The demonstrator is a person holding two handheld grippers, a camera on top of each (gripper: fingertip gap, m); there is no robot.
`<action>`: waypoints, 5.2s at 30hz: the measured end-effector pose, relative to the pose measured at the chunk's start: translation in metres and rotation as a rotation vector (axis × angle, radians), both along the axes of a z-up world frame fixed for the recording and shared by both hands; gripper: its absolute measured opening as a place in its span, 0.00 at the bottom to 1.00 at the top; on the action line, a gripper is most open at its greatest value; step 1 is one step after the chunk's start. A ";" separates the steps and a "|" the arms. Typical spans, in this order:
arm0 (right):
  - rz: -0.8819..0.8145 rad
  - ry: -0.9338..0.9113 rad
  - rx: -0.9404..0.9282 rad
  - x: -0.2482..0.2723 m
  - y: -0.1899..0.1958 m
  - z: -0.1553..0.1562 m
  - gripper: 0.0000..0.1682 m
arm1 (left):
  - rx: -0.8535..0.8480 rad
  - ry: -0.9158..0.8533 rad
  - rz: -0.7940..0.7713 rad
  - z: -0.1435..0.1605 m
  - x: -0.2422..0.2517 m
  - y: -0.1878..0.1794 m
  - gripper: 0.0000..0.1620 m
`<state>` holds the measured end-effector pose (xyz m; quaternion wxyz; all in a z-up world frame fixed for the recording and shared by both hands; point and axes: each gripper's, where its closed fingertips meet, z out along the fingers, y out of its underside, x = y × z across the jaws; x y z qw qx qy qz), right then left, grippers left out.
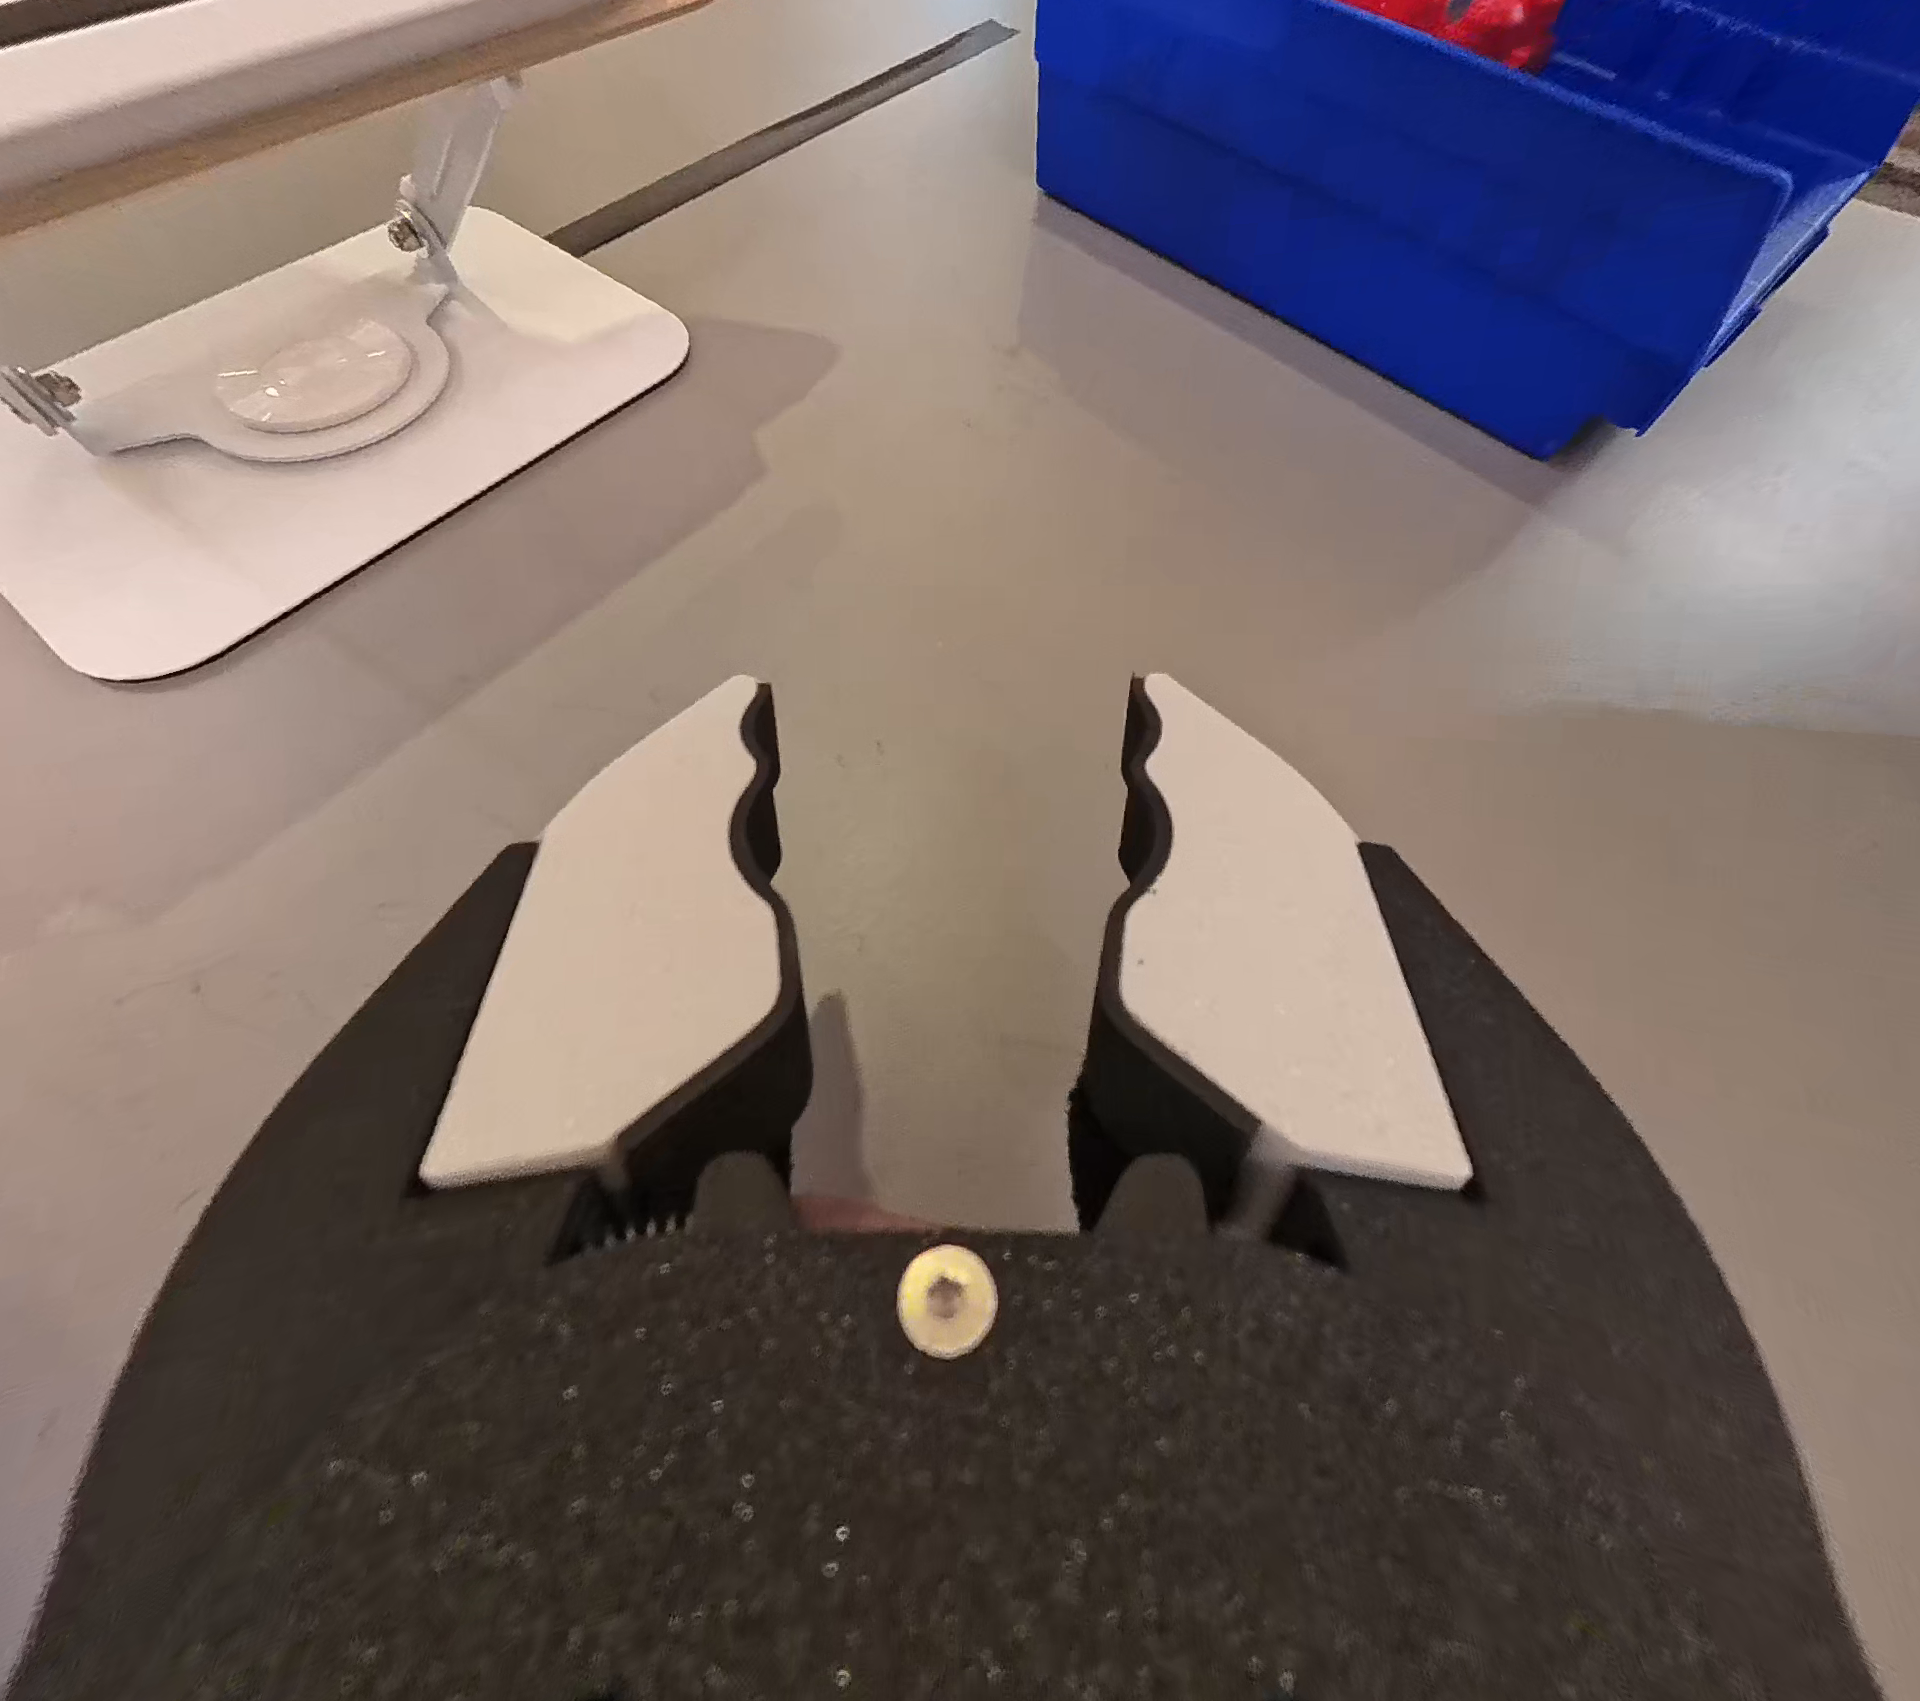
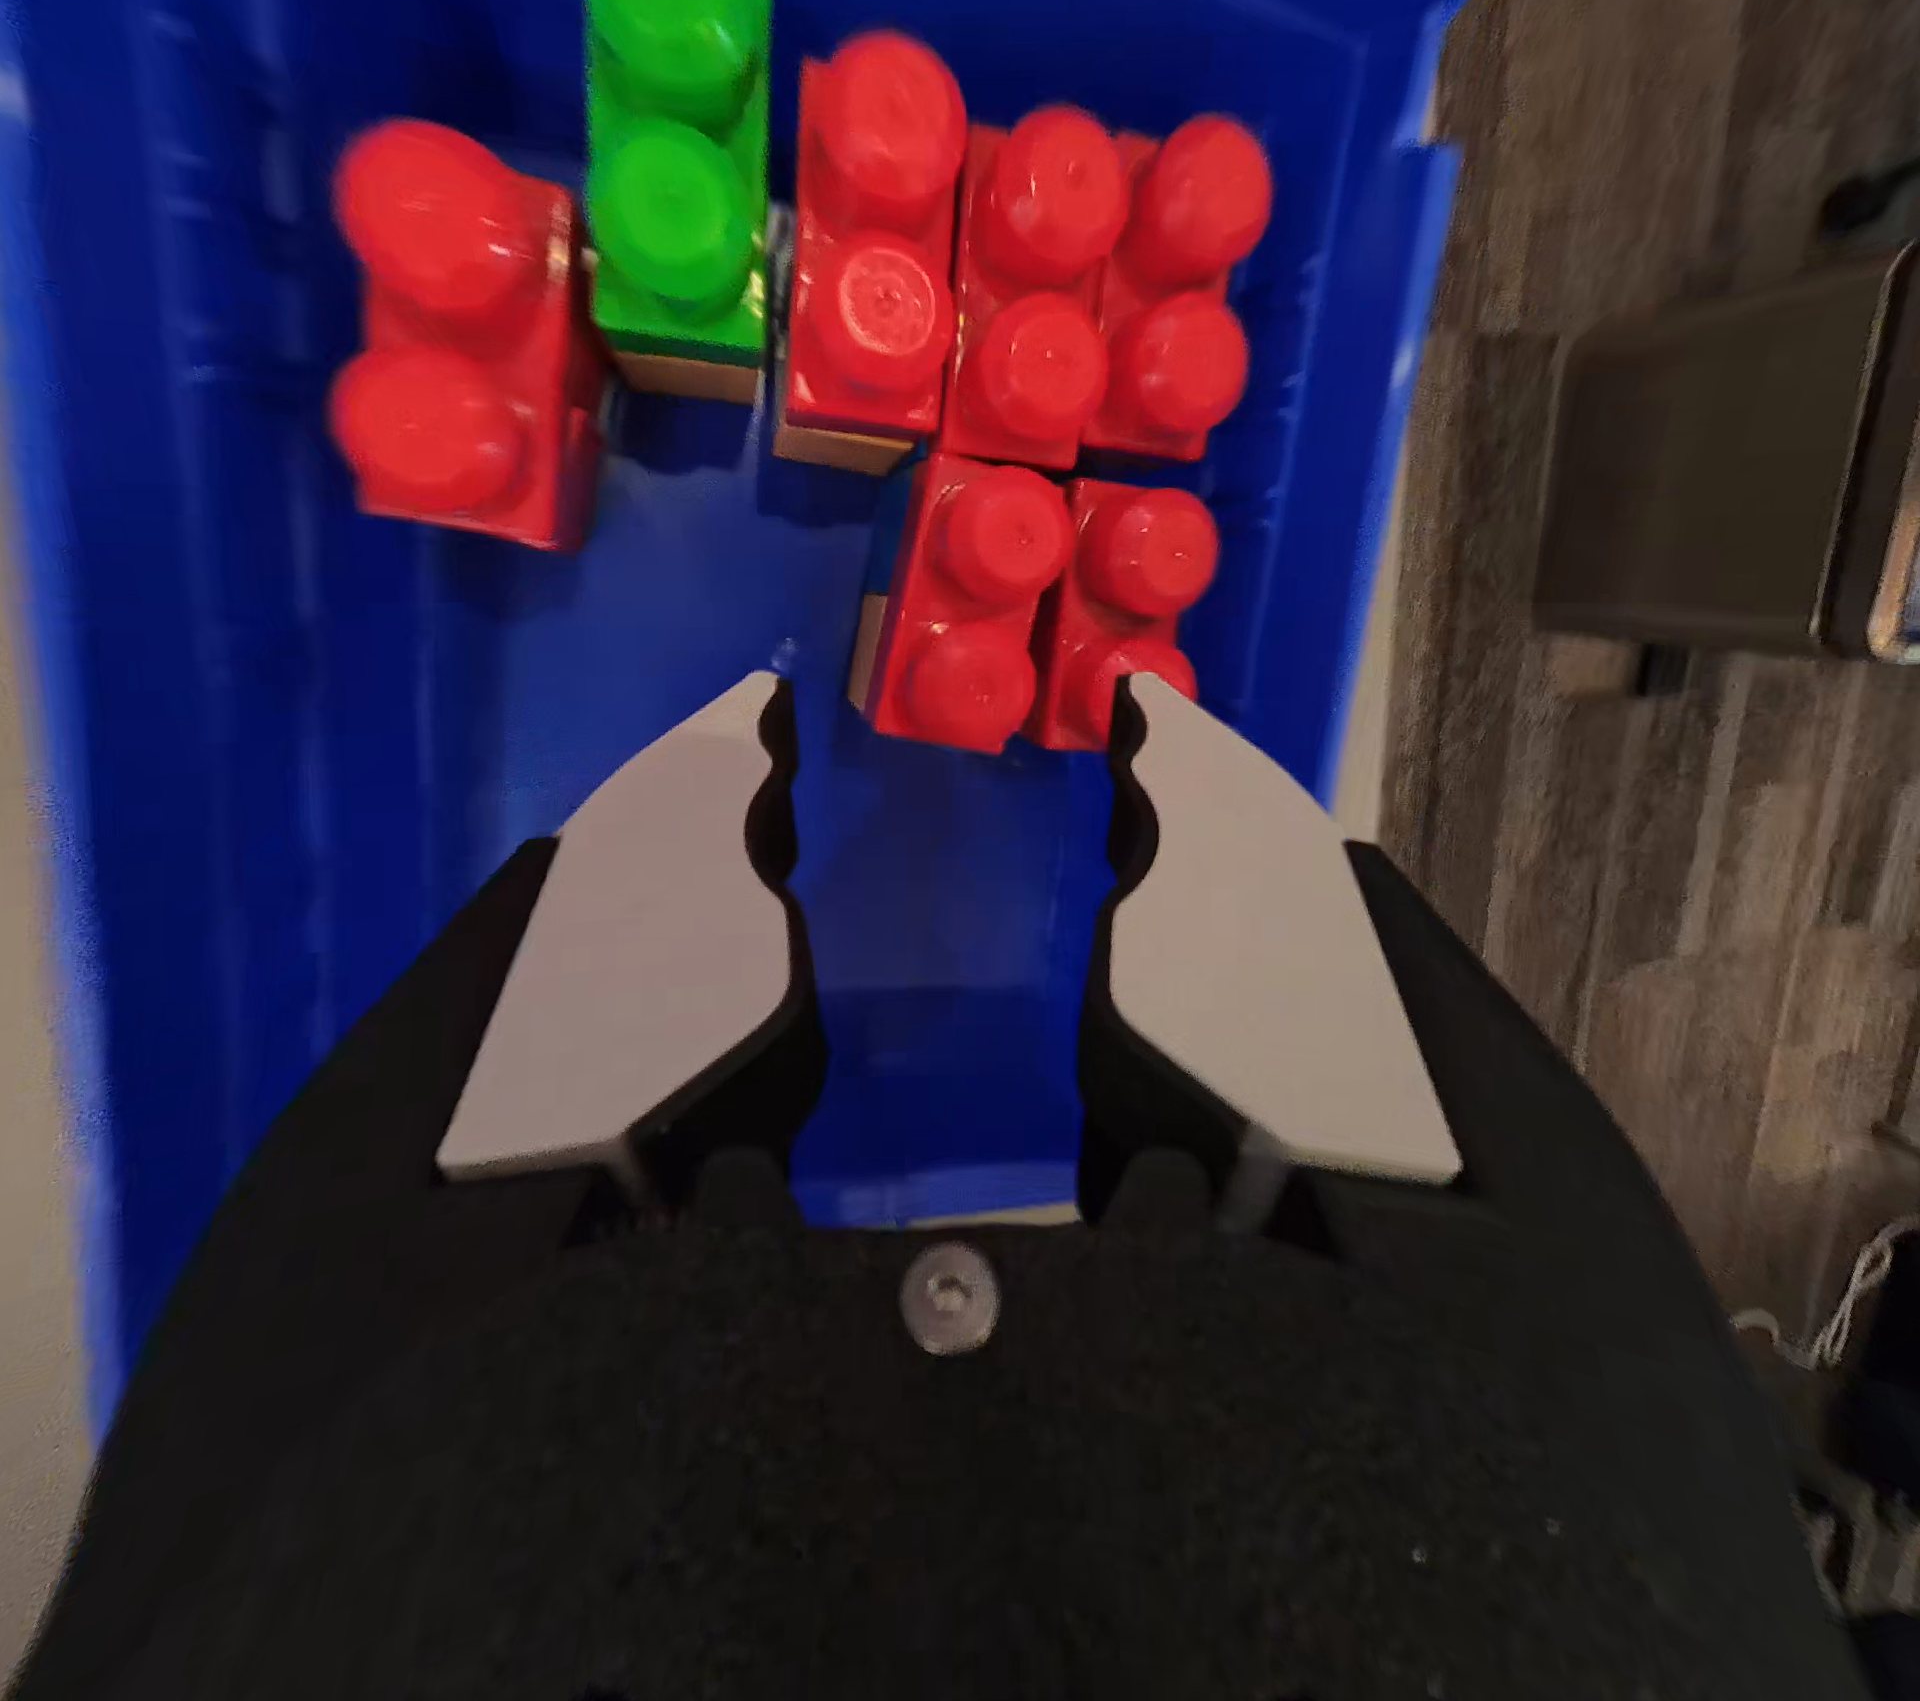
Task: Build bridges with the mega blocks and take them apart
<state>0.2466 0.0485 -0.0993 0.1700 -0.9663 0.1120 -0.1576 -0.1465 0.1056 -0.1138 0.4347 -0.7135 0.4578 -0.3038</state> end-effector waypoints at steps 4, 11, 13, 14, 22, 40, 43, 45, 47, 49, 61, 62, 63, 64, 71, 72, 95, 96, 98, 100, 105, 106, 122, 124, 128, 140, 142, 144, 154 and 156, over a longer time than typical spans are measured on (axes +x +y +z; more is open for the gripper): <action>0.134 -0.032 0.251 -0.037 -0.005 0.075 0.35 | 0.004 -0.005 0.012 0.000 -0.002 0.004 0.40; 0.647 0.319 0.923 -0.228 -0.025 0.128 0.43 | -0.067 -0.017 0.041 -0.008 -0.007 0.004 0.42; 0.709 0.415 1.001 -0.273 -0.032 0.102 0.43 | -0.111 -0.010 0.065 -0.016 -0.015 0.000 0.45; 0.727 0.444 1.022 -0.290 -0.033 0.084 0.42 | -0.136 -0.012 0.078 -0.019 -0.019 -0.003 0.45; 0.798 0.376 1.018 -0.332 -0.042 0.001 0.40 | -0.080 0.073 0.197 -0.028 -0.073 -0.047 0.47; 0.944 0.377 1.003 -0.365 -0.048 -0.006 0.35 | -0.043 0.781 0.430 0.023 -0.361 0.033 0.50; 0.954 0.381 1.005 -0.366 -0.049 -0.006 0.35 | -0.151 0.890 0.325 -0.006 -0.371 0.059 0.51; 0.953 0.390 1.008 -0.366 -0.049 -0.005 0.34 | -0.228 0.921 0.287 -0.024 -0.374 0.069 0.51; 0.947 0.401 1.014 -0.365 -0.050 -0.005 0.34 | -0.294 0.955 0.253 -0.039 -0.380 0.071 0.50; 0.941 0.414 1.017 -0.363 -0.051 -0.004 0.34 | -0.352 0.976 0.220 -0.054 -0.385 0.068 0.48; 0.911 0.458 1.038 -0.357 -0.053 -0.001 0.33 | -0.074 0.824 0.033 0.067 -0.293 0.062 0.43; 0.915 0.452 1.038 -0.357 -0.054 -0.001 0.33 | -0.019 0.809 -0.015 0.085 -0.269 0.055 0.43; 0.917 0.446 1.038 -0.358 -0.054 -0.002 0.33 | 0.022 0.798 -0.070 0.097 -0.243 0.047 0.43; 0.920 0.444 1.037 -0.358 -0.054 -0.002 0.33 | 0.051 0.795 -0.127 0.104 -0.217 0.038 0.43; 0.939 0.432 1.048 -0.360 -0.056 0.000 0.33 | 0.079 1.008 -0.500 0.016 -0.086 0.003 0.43; 0.938 0.430 1.050 -0.359 -0.057 0.000 0.33 | 0.077 1.045 -0.539 -0.003 -0.075 0.000 0.43; 0.915 0.516 1.045 -0.349 -0.062 0.000 0.32 | 0.097 0.483 0.245 0.083 -0.221 0.064 0.50; 0.914 0.521 1.040 -0.349 -0.061 -0.001 0.31 | 0.056 0.469 0.370 0.080 -0.256 0.079 0.50; 0.909 0.535 1.020 -0.350 -0.059 -0.003 0.30 | -0.065 0.415 0.612 0.065 -0.310 0.107 0.49; 0.909 0.555 1.009 -0.351 -0.058 -0.004 0.29 | -0.179 0.360 0.718 0.042 -0.334 0.124 0.49; 0.924 0.557 0.996 -0.355 -0.057 -0.005 0.29 | -0.111 0.514 0.870 -0.001 -0.361 0.176 0.49; 0.928 0.554 0.998 -0.355 -0.057 -0.005 0.29 | -0.079 0.554 0.897 -0.005 -0.365 0.186 0.49; 0.936 0.567 1.007 -0.356 -0.059 -0.004 0.28 | -0.181 0.713 0.883 -0.038 -0.385 0.219 0.22; 0.936 0.566 1.006 -0.356 -0.059 -0.004 0.28 | -0.202 0.696 0.864 -0.038 -0.384 0.215 0.22; 0.935 0.564 1.003 -0.356 -0.058 -0.004 0.27 | -0.218 0.647 0.837 -0.029 -0.382 0.205 0.21; 0.941 0.559 0.985 -0.358 -0.058 -0.006 0.27 | -0.041 0.377 0.362 0.121 -0.214 0.098 0.21; 0.941 0.560 0.986 -0.358 -0.058 -0.006 0.27 | -0.075 0.404 0.225 0.108 -0.170 0.062 0.21; 0.939 0.561 0.992 -0.357 -0.058 -0.005 0.27 | -0.125 0.462 0.105 0.078 -0.135 0.028 0.21; 0.943 0.556 1.007 -0.357 -0.059 -0.004 0.27 | 0.057 0.786 -0.057 -0.033 -0.084 -0.031 0.21; 0.942 0.558 1.004 -0.357 -0.059 -0.004 0.27 | 0.064 0.774 -0.057 -0.035 -0.080 -0.033 0.21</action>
